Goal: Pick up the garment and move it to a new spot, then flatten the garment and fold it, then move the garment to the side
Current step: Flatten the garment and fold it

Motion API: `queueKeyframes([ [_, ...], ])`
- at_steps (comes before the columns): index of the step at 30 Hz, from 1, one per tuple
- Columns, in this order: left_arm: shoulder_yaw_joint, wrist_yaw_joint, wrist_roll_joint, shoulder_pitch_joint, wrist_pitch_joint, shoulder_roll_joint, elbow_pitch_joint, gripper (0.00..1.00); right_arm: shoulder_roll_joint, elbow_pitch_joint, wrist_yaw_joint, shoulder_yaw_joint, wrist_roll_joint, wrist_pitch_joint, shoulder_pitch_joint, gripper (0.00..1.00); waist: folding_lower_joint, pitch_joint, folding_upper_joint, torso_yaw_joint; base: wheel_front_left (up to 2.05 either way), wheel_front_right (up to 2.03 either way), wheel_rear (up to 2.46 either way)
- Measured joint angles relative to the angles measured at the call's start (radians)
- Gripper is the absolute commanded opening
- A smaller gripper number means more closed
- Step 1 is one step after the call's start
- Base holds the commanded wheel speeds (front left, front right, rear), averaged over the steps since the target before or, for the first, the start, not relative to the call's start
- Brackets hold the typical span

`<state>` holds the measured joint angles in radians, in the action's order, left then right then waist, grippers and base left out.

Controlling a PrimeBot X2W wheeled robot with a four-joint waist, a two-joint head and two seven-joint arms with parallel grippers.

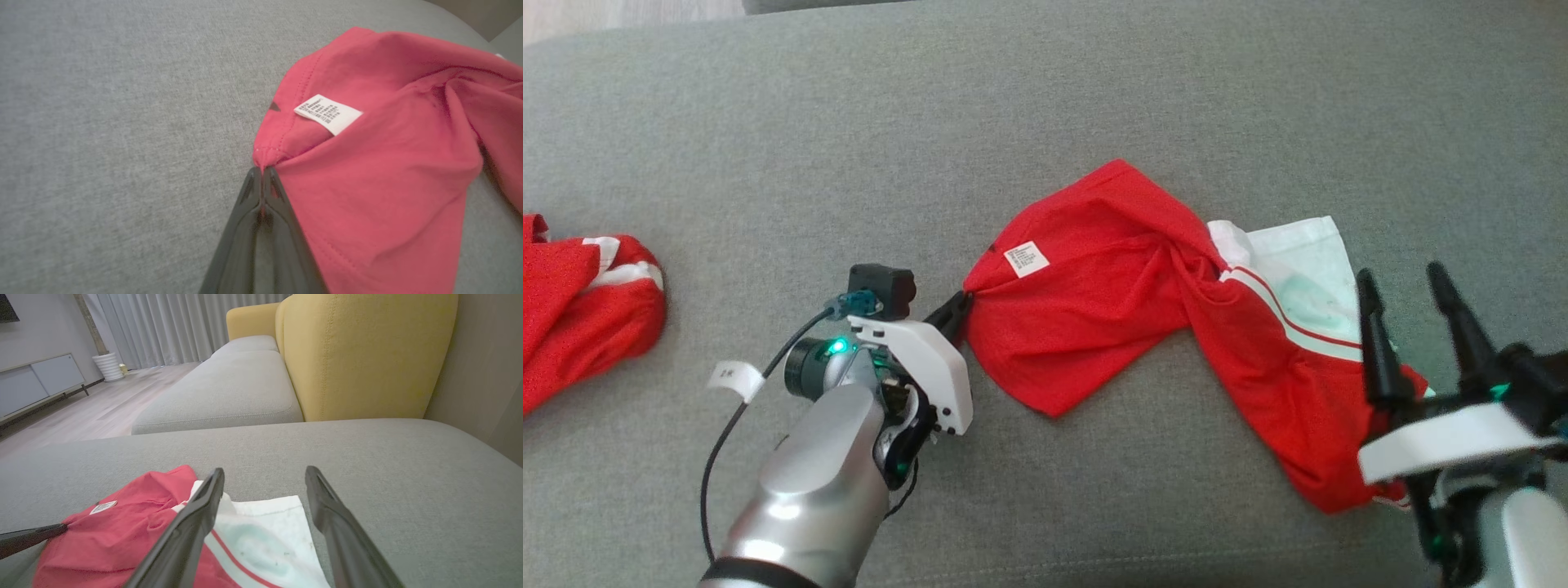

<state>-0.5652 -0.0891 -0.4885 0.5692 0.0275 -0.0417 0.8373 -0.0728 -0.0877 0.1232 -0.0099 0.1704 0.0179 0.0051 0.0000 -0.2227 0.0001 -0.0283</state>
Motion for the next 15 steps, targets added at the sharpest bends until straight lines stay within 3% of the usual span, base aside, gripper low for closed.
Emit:
queueKeyframes([
  [4,-0.009,0.001,-0.01,0.01,0.041,0.002,0.016,0.0,-0.023,0.043,0.0,-0.04,0.016,0.0,-0.061,1.0,0.0,0.0,0.0,0.004,0.0,0.0,0.0],
  [9,-0.048,0.002,-0.038,0.029,0.063,0.004,0.017,0.0,-0.111,0.198,0.0,-0.091,0.044,0.022,-0.2,1.0,0.0,-0.01,0.0,0.022,0.0,0.0,0.0],
  [15,-0.103,0.02,-0.076,0.061,0.082,0.005,-0.011,0.0,-0.183,0.411,0.0,-0.001,0.089,0.098,-0.316,1.0,0.0,-0.05,0.0,0.052,0.0,0.0,0.0],
])
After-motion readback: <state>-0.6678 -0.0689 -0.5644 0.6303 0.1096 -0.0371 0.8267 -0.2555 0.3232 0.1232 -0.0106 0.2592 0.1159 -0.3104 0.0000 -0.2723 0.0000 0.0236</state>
